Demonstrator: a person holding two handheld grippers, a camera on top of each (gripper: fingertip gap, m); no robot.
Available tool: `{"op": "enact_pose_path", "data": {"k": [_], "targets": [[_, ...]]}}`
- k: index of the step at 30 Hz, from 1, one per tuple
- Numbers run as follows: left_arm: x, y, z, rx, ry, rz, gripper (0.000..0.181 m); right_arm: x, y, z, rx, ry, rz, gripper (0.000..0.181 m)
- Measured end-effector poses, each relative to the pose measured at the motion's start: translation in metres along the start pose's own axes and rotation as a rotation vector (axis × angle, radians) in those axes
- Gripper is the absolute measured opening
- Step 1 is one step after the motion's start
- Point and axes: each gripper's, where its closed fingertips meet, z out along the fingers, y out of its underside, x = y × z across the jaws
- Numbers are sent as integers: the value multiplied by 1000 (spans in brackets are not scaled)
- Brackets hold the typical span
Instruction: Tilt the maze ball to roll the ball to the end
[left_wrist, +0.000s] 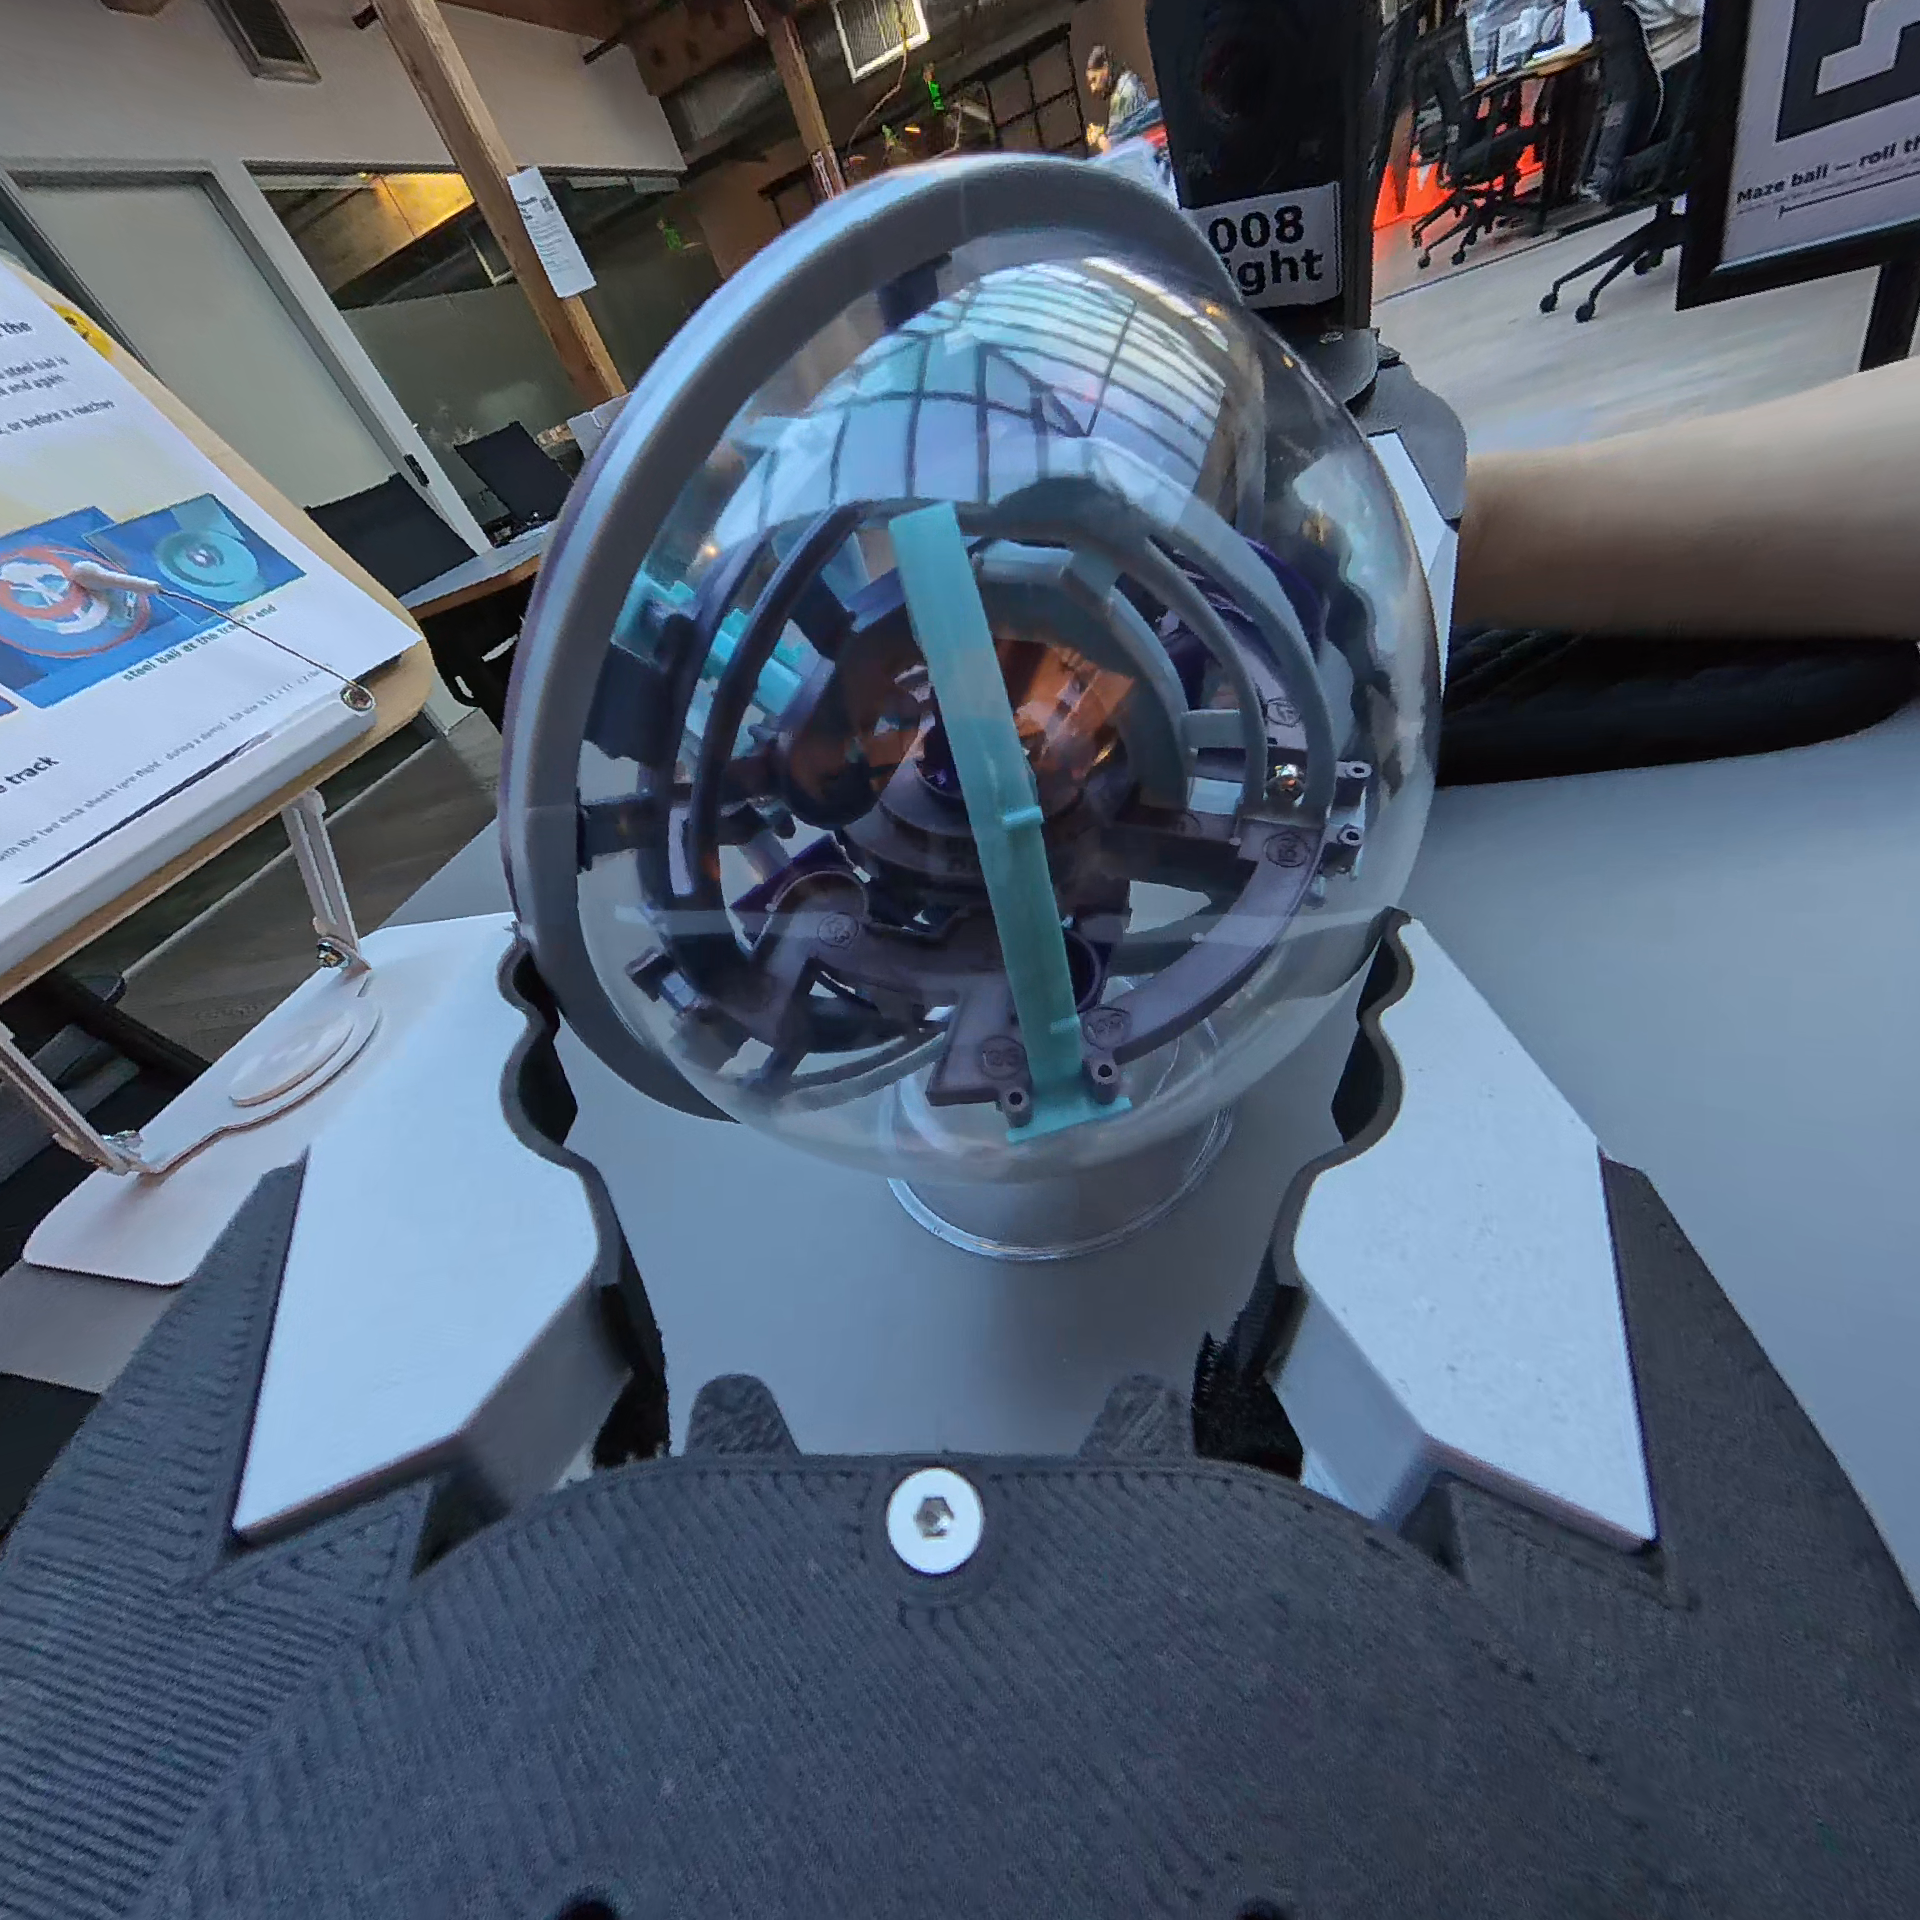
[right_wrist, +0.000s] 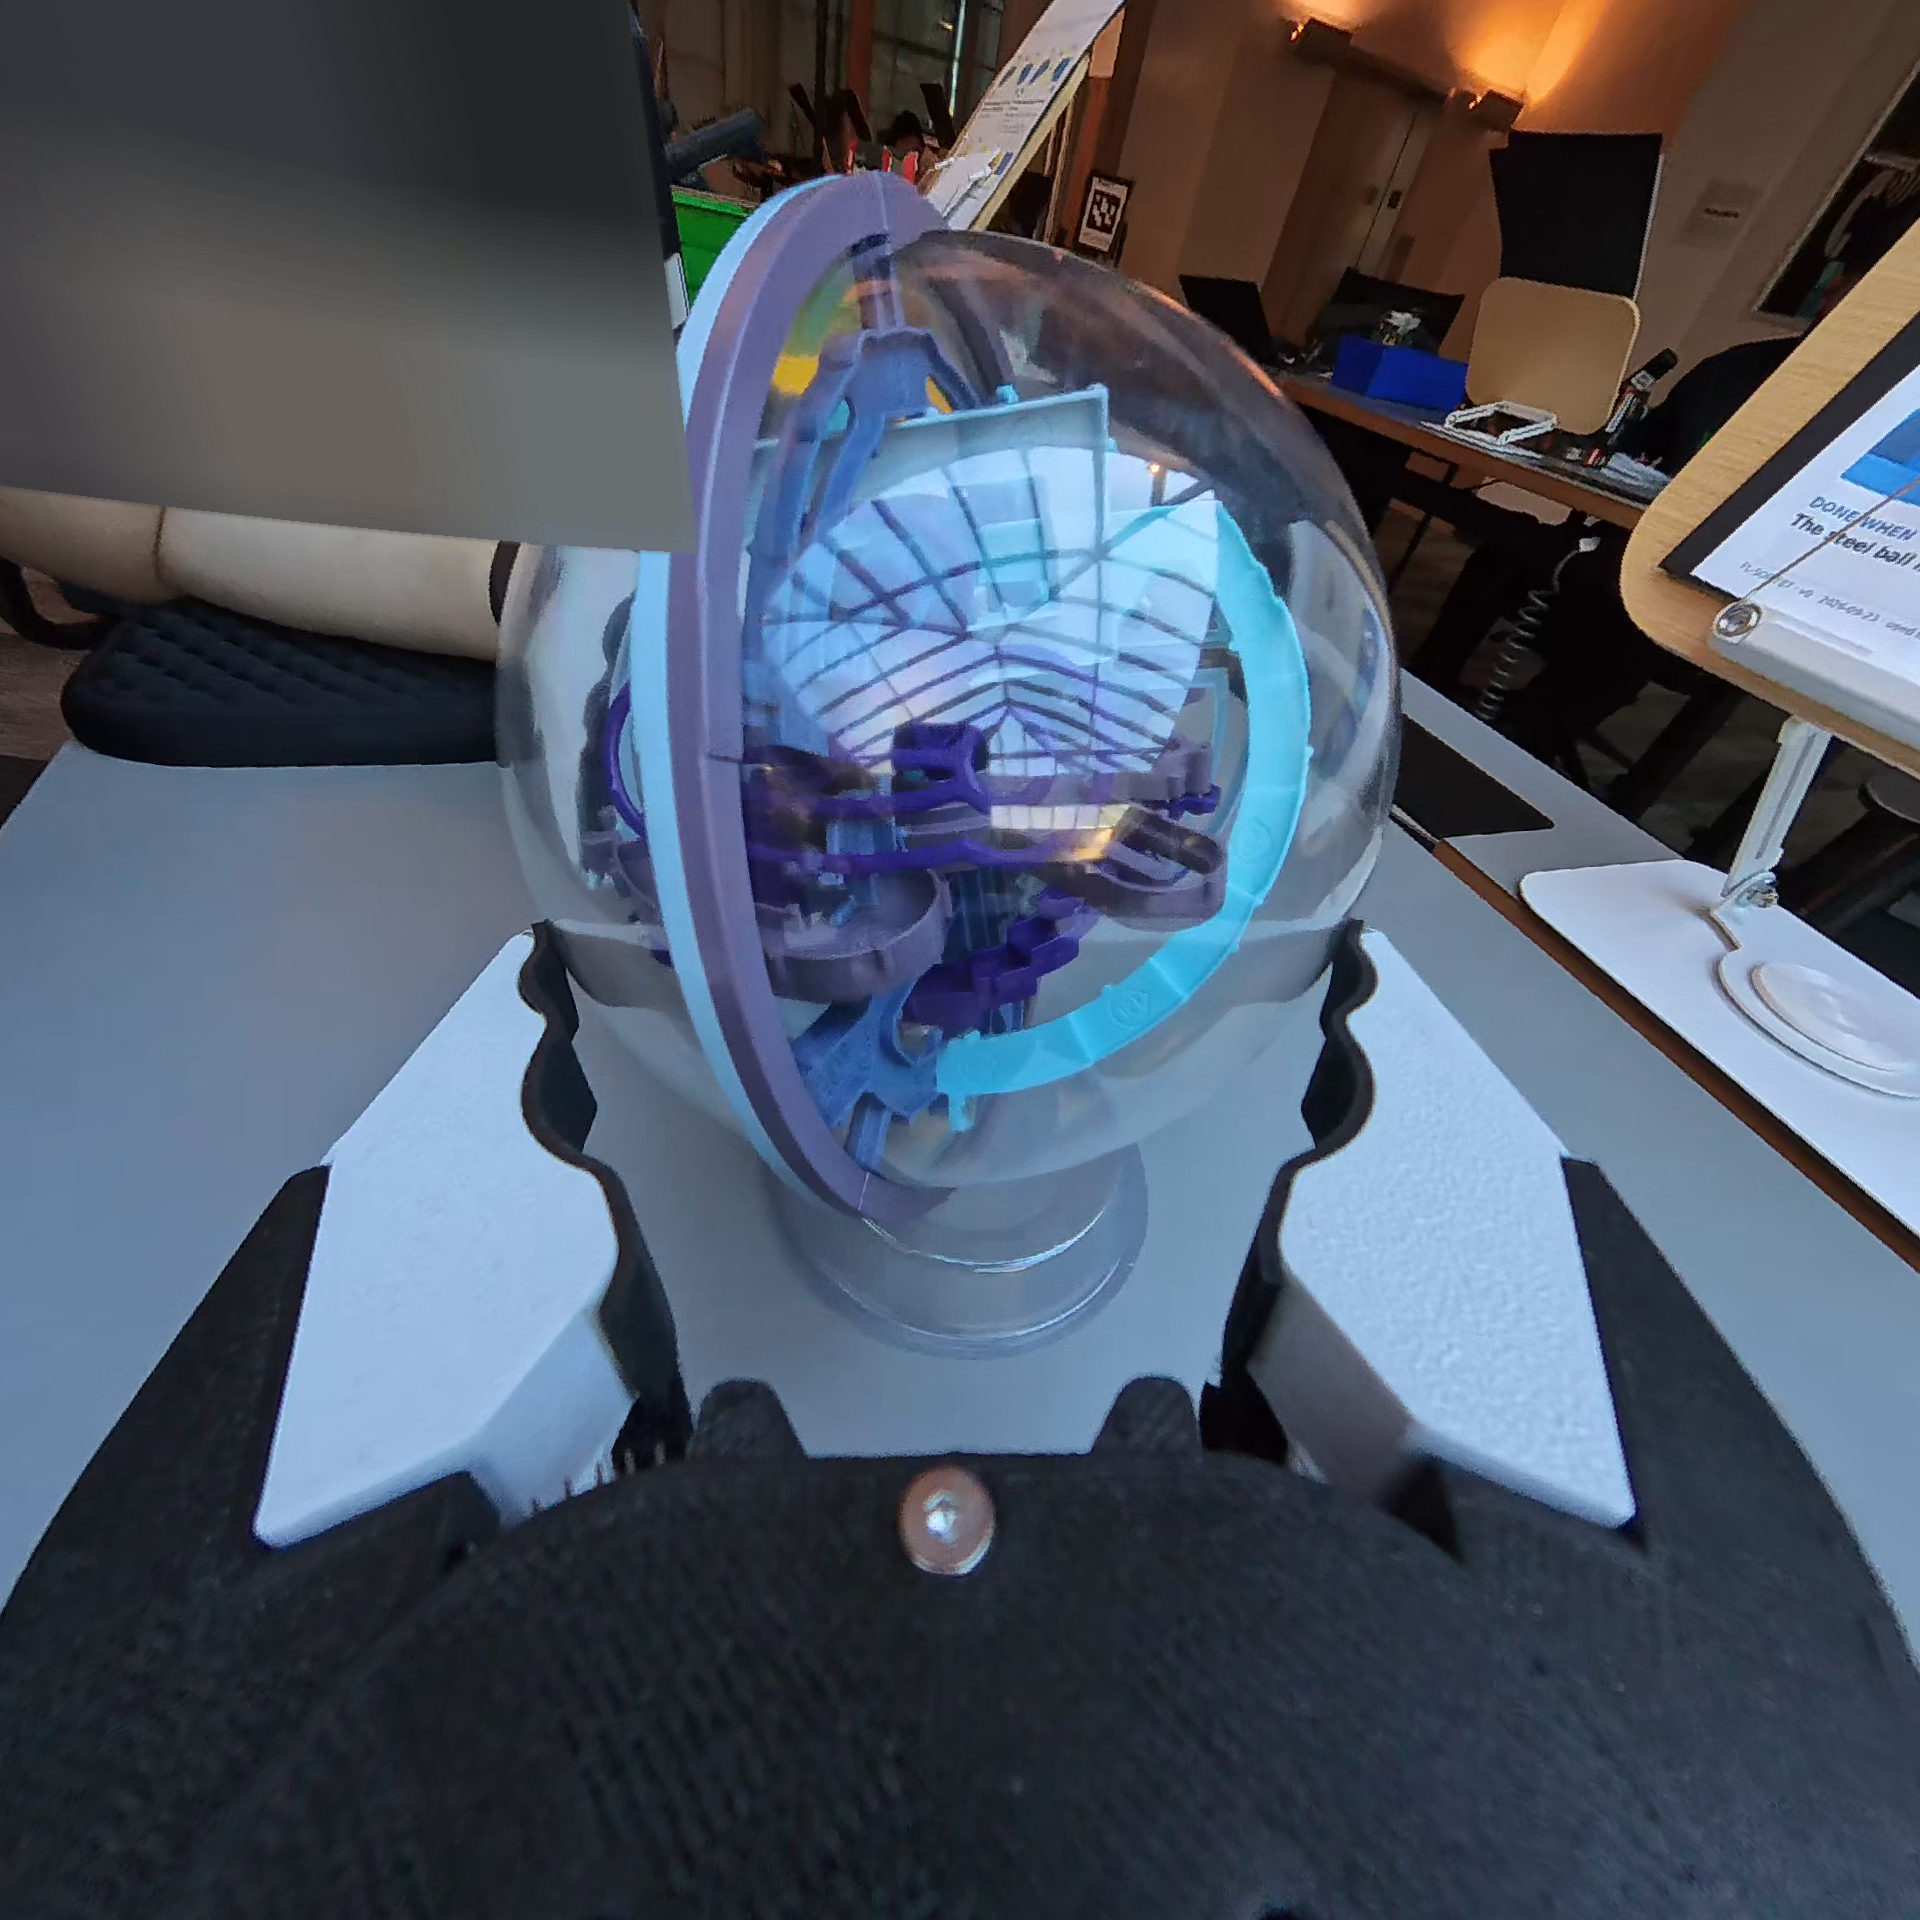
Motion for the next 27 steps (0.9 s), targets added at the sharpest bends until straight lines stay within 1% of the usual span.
{"op": "enact_pose_path", "data": {"k": [6, 17, 27], "targets": [[0, -1, -2, 0, 2, -1, 149, -1, 2, 2, 4, -9, 22, 141], [1, -2, -3, 3, 12, -18, 149, -3, 18, 7, -48, -34, 72, 141], [1, -2, -4, 10, 15, -39, 149, -4, 20, 8, -43, -46, 107, 141]]}}
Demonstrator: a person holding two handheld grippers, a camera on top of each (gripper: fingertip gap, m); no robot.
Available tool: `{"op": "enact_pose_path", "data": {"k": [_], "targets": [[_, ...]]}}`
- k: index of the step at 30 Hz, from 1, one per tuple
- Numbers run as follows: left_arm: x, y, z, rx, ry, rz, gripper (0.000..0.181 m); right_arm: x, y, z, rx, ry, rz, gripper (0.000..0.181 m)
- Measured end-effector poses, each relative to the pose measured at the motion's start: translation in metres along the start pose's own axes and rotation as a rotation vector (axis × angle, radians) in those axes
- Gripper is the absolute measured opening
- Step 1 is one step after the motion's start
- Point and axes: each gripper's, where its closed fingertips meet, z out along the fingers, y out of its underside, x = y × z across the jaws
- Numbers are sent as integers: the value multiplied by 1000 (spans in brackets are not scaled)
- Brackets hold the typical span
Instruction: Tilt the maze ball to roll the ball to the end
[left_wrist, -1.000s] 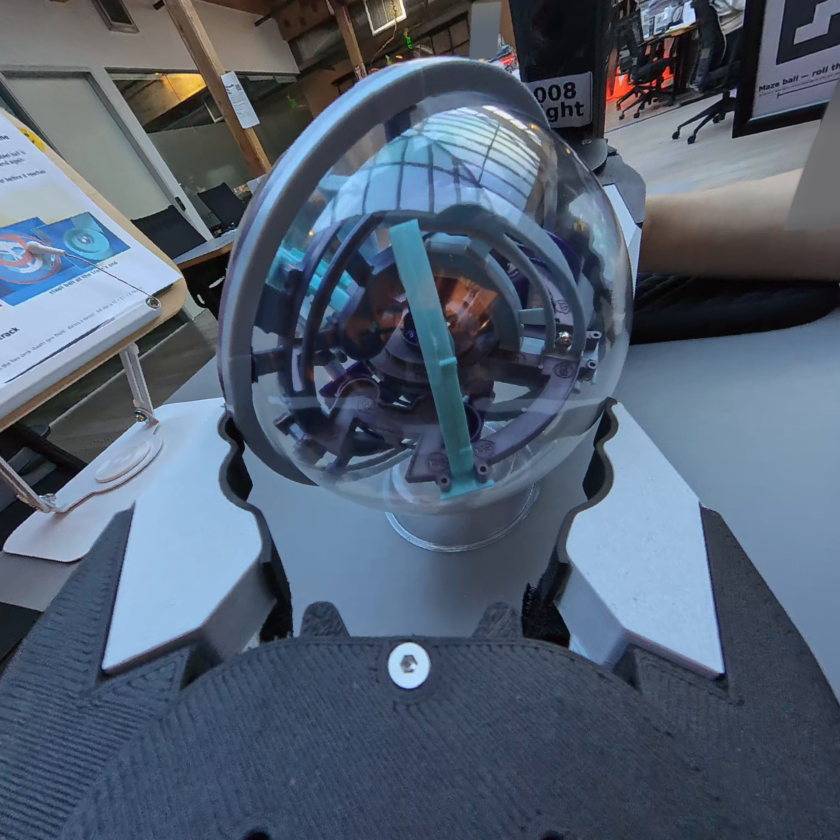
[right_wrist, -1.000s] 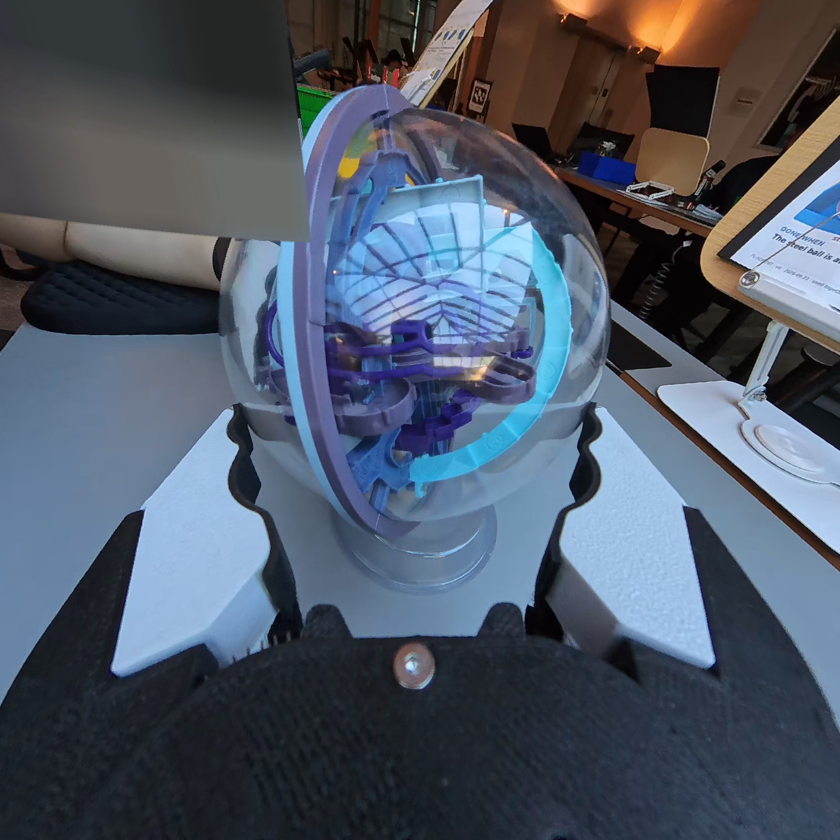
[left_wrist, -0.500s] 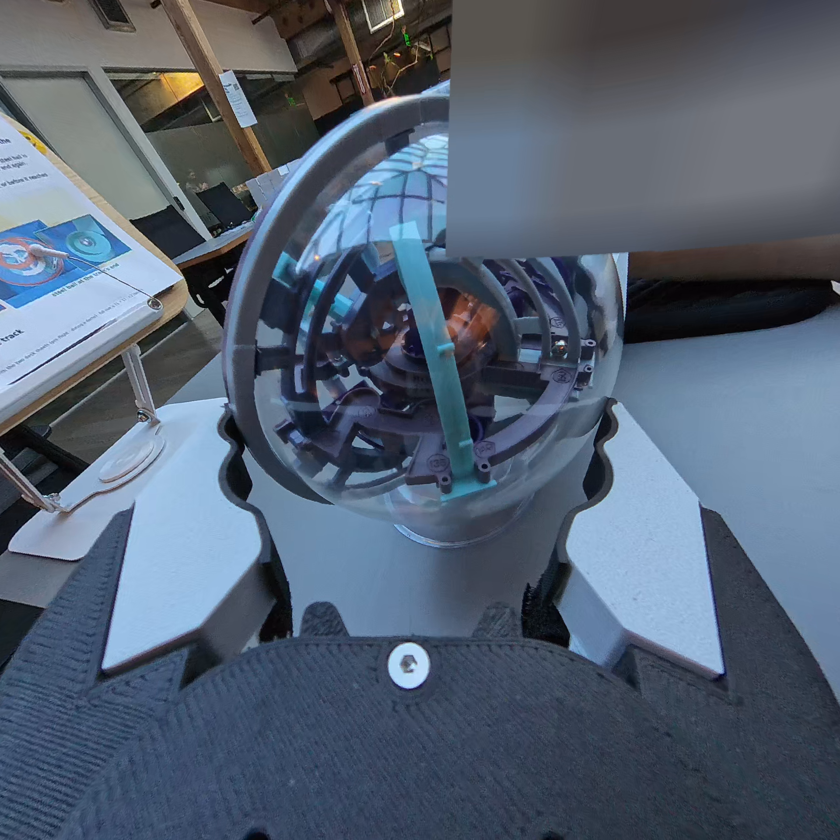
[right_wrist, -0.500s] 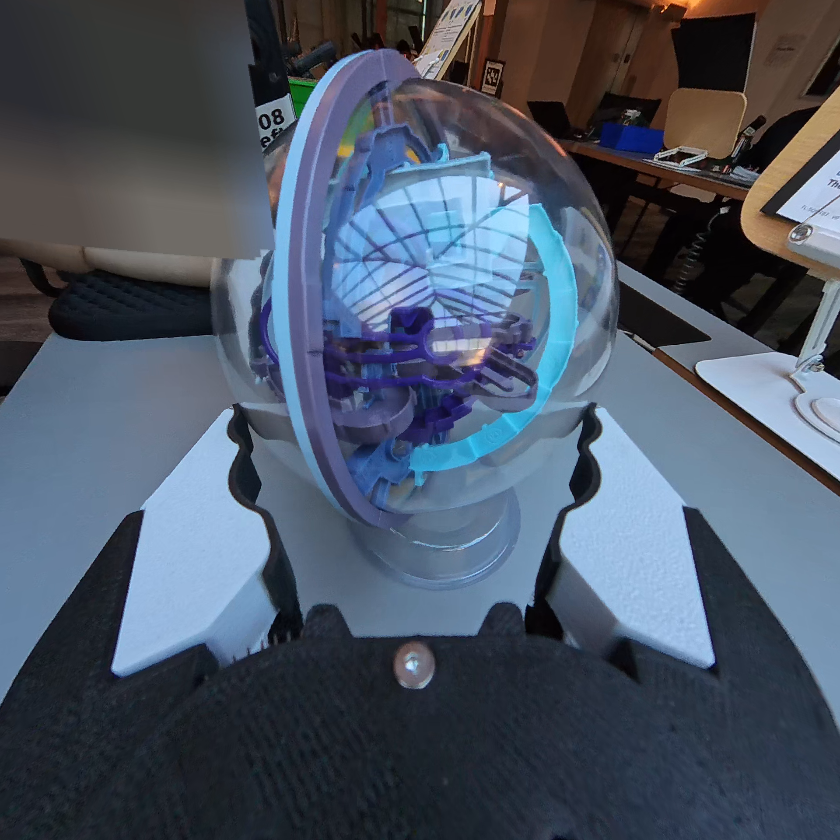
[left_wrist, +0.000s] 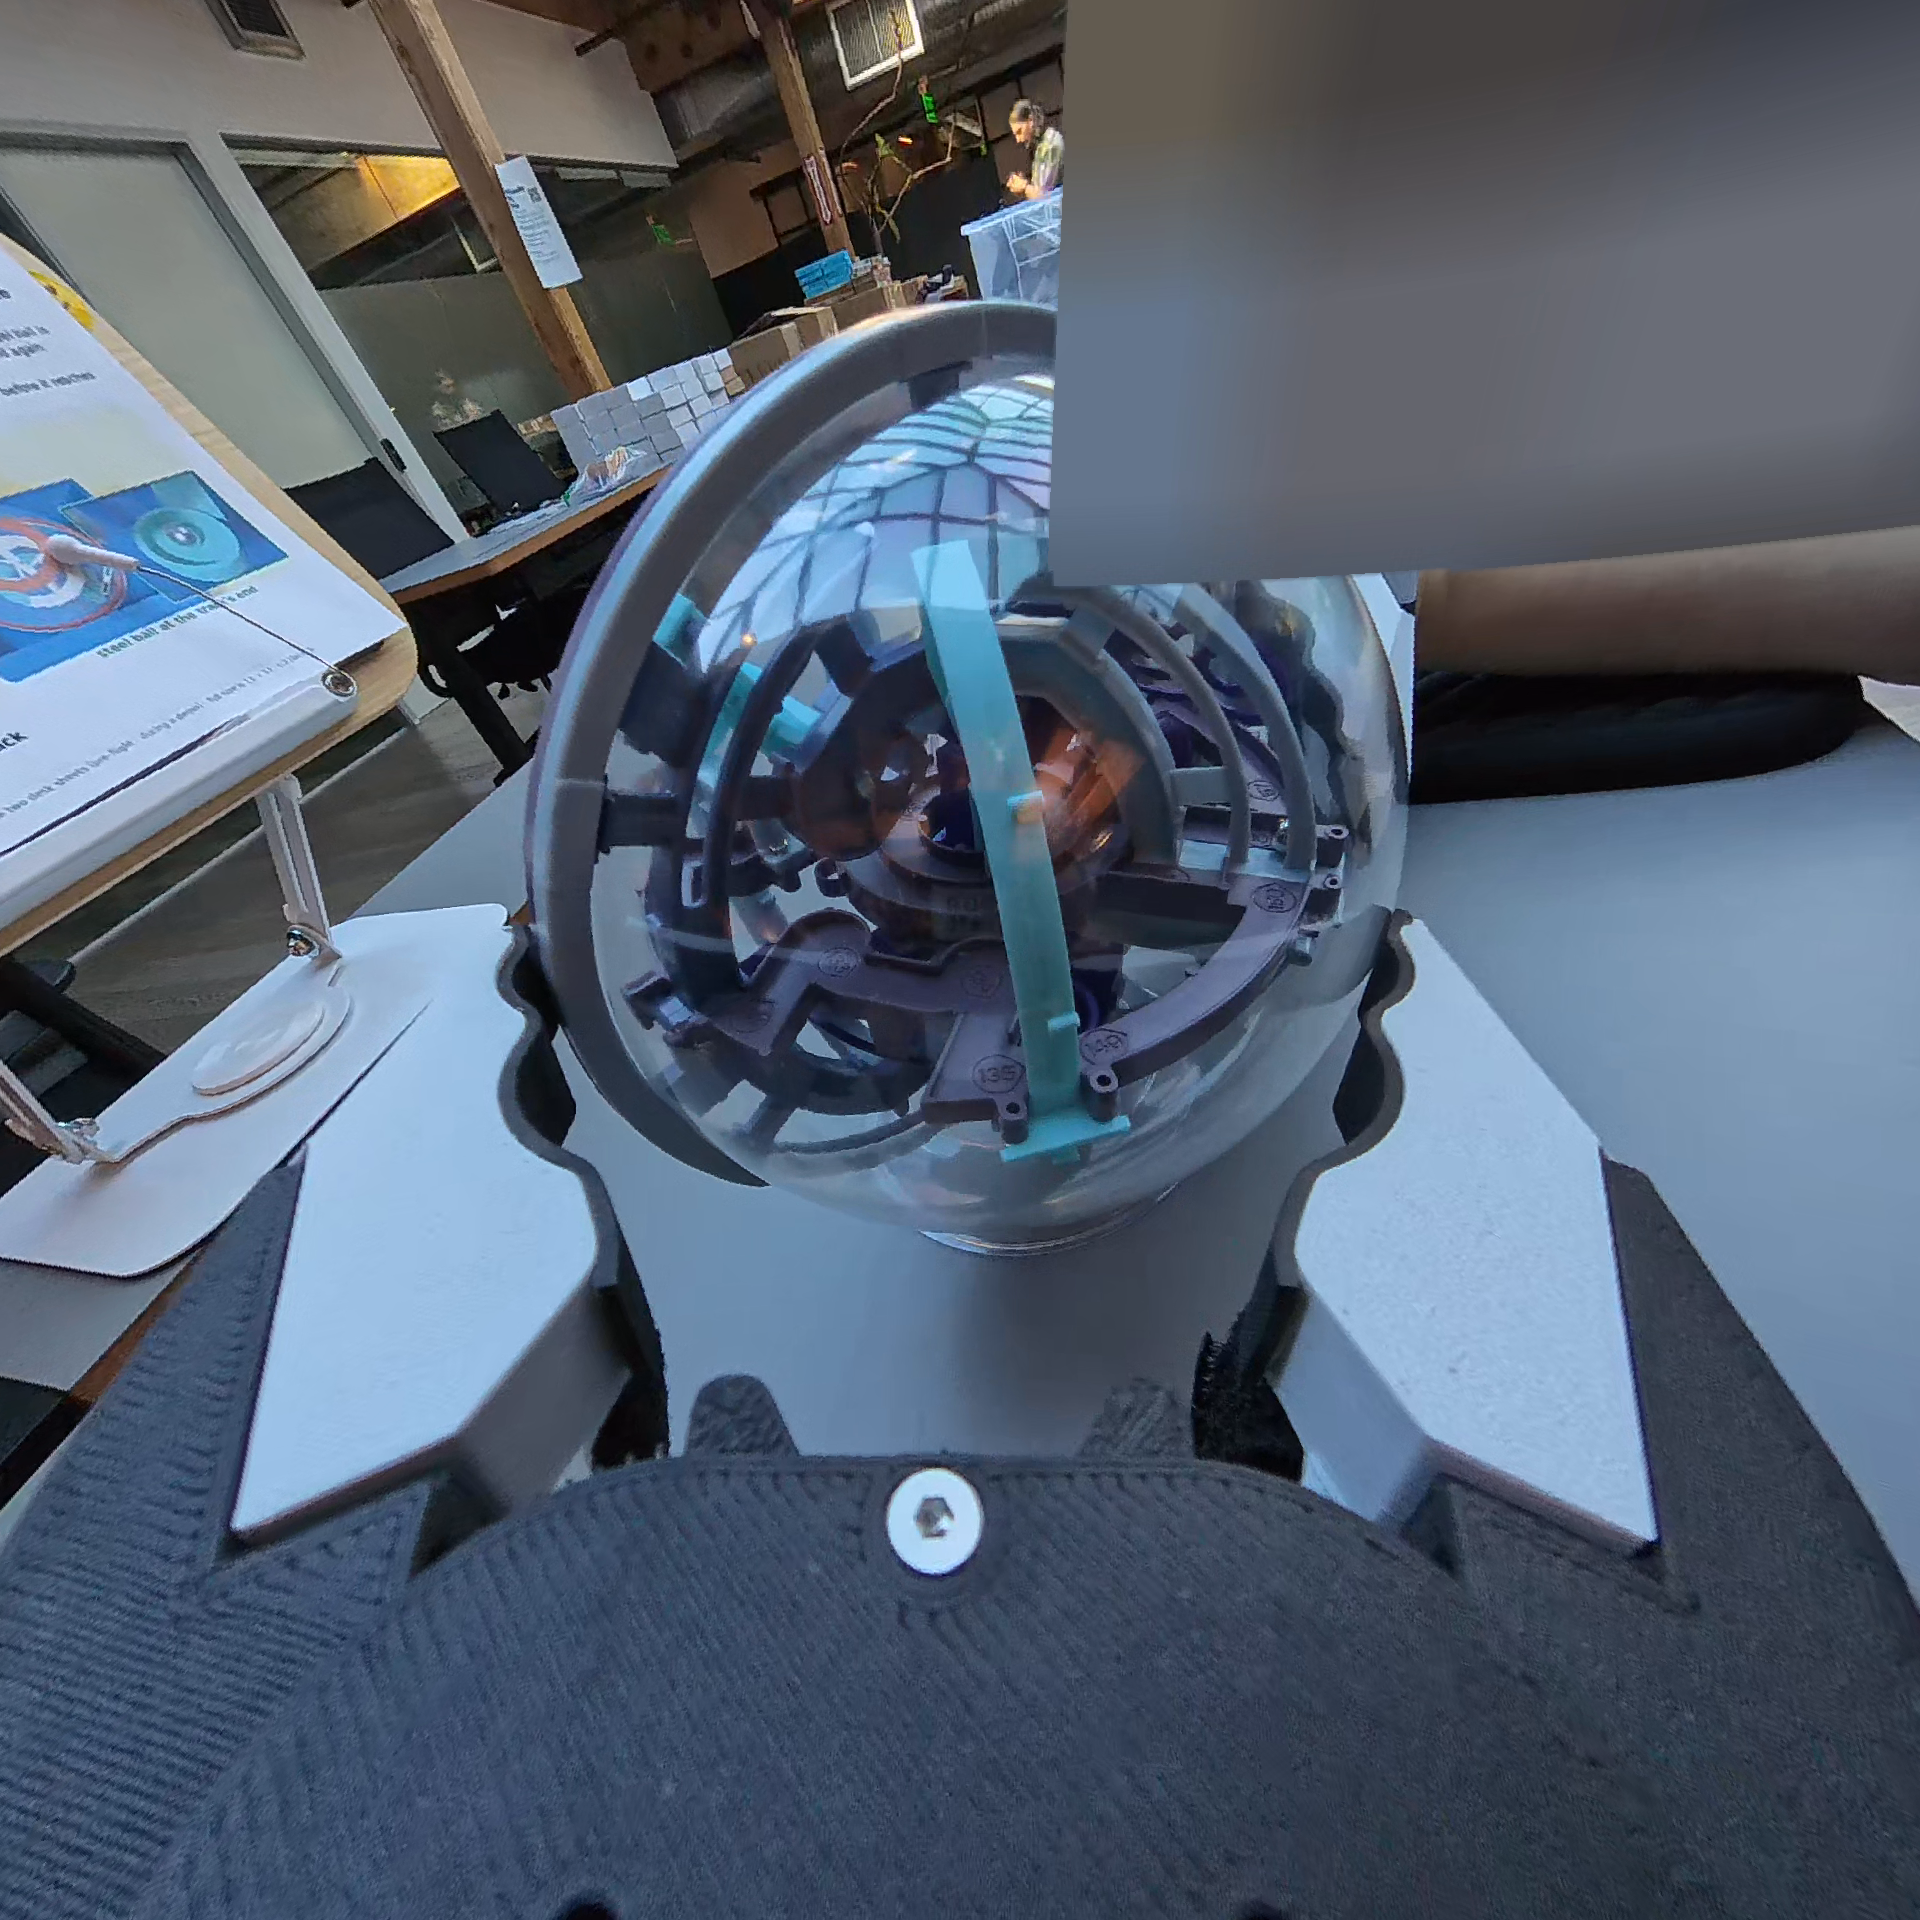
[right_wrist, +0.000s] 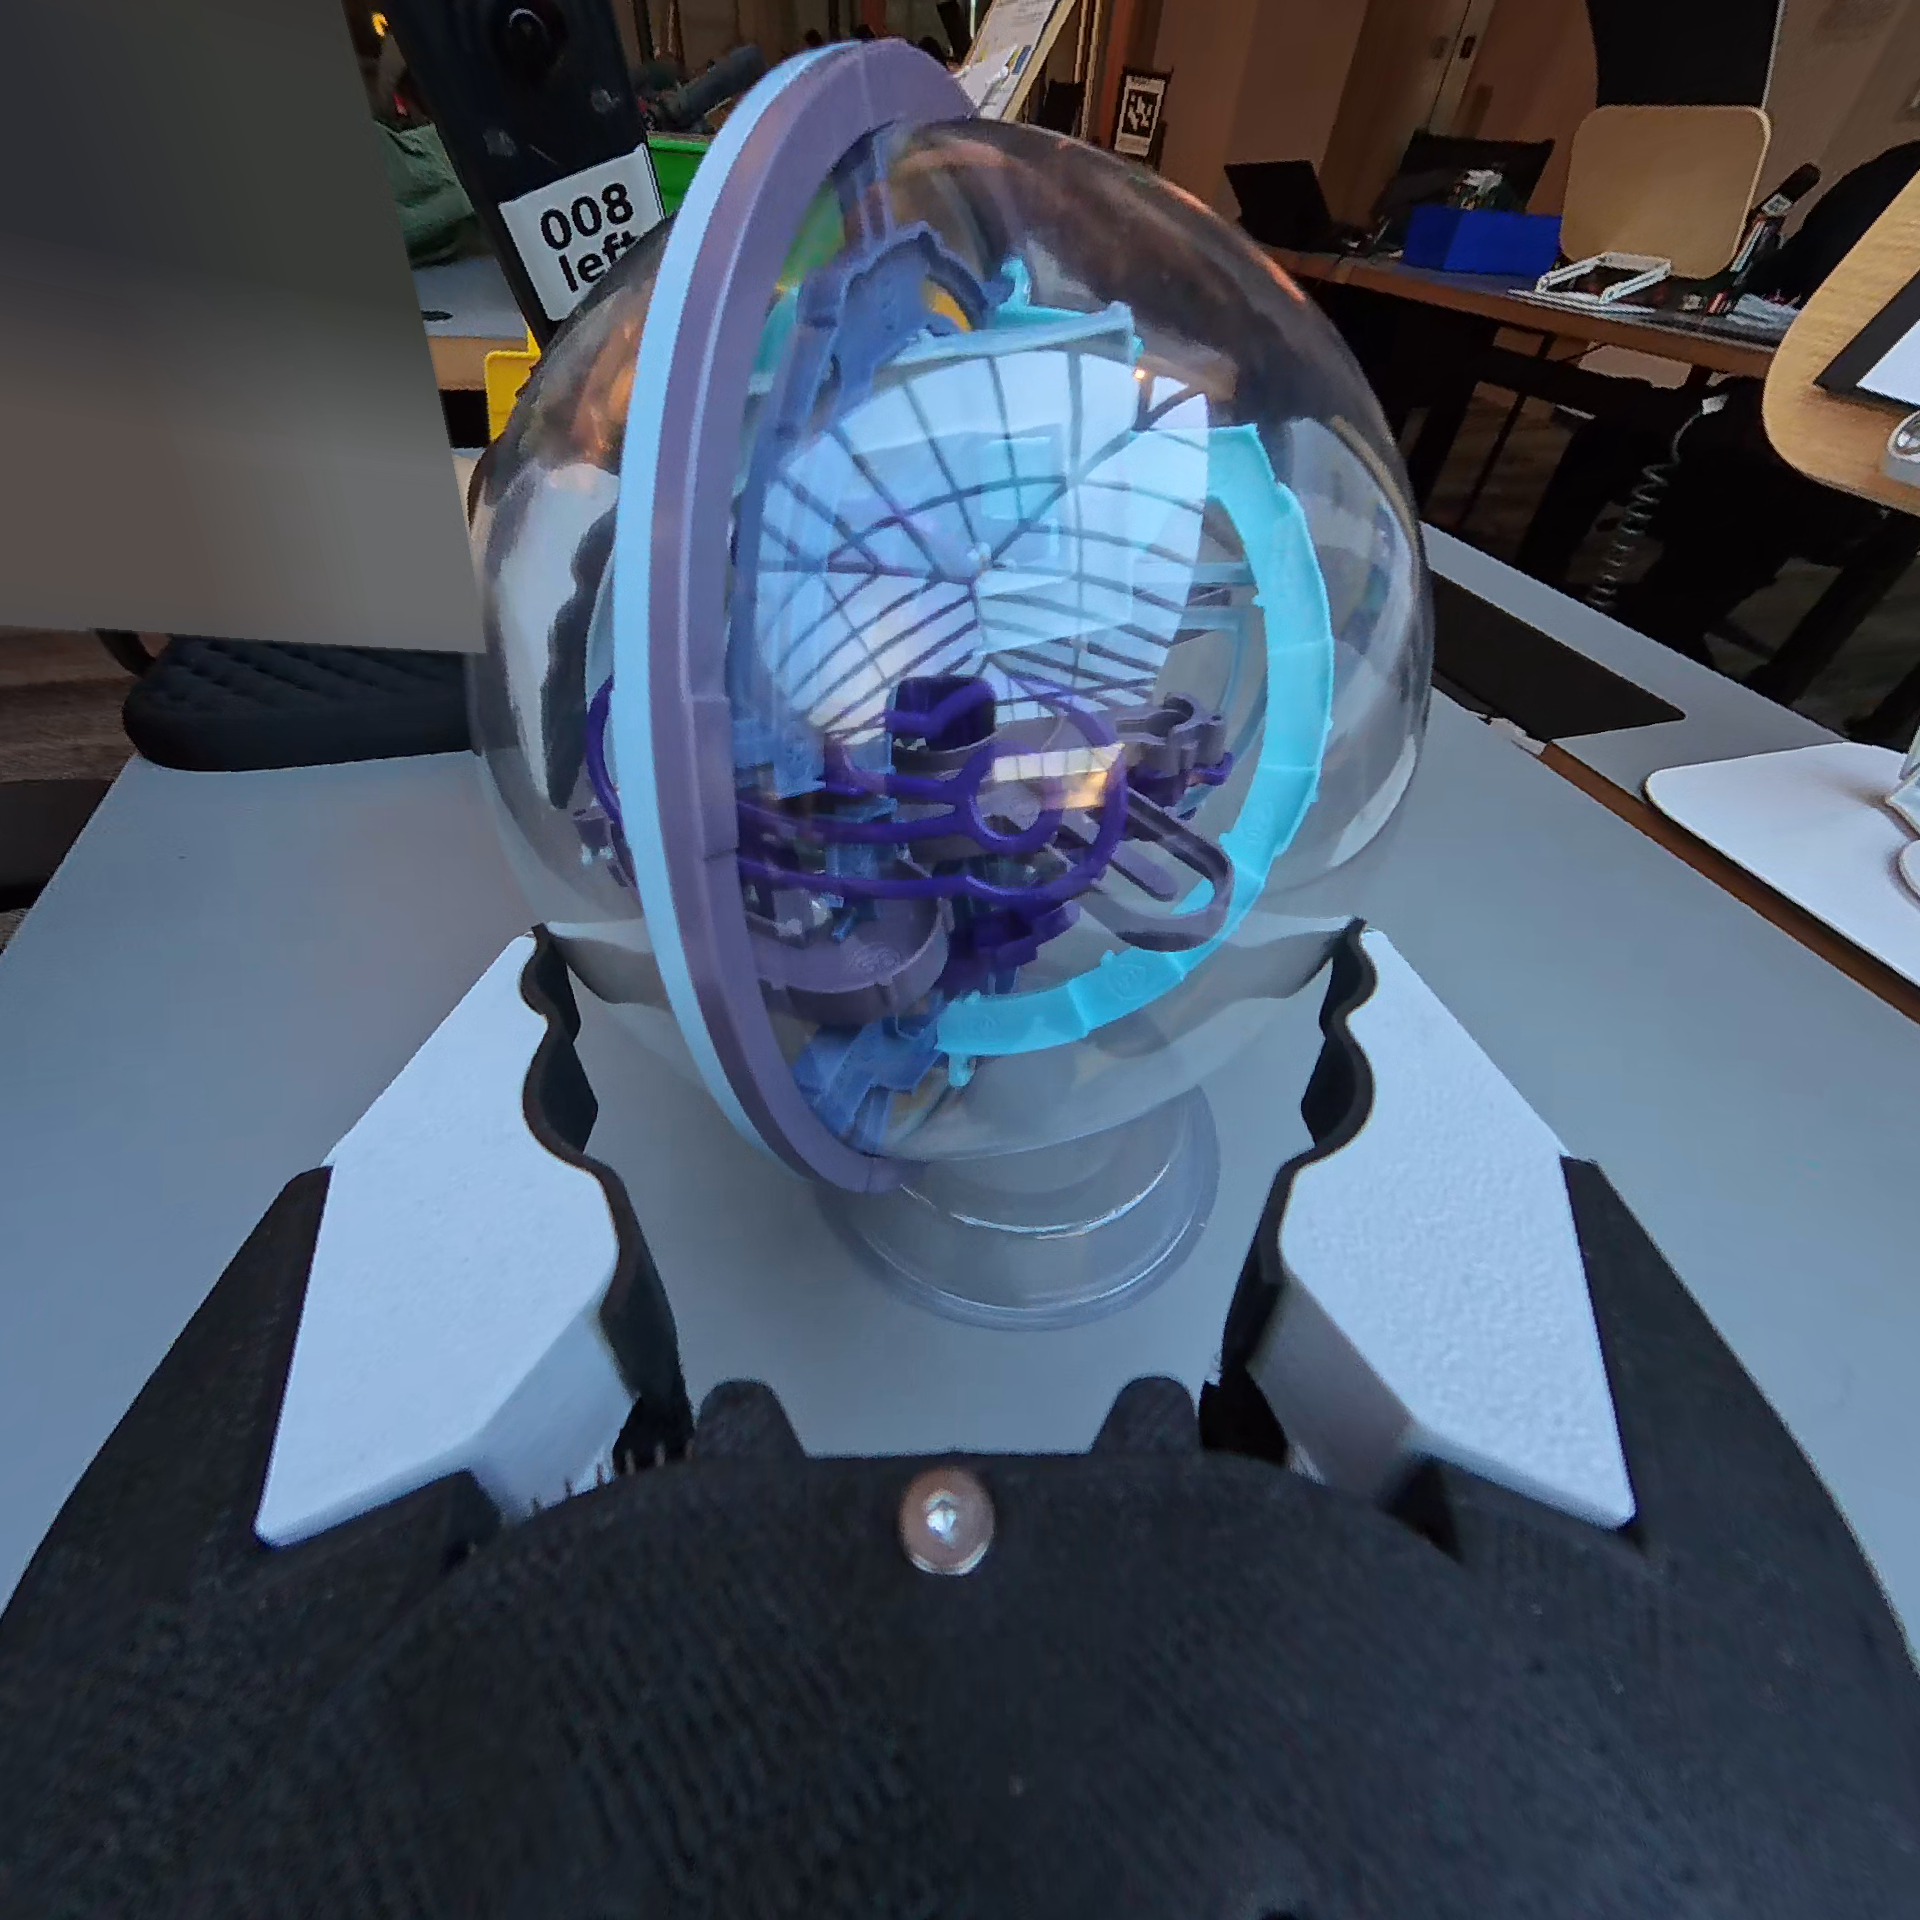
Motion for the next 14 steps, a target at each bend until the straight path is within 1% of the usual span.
{"op": "enact_pose_path", "data": {"k": [14], "targets": [[0, -1, -1, 2, 4, -26, 149, -1, 2, 2, 6, -23, 48, 141]]}}
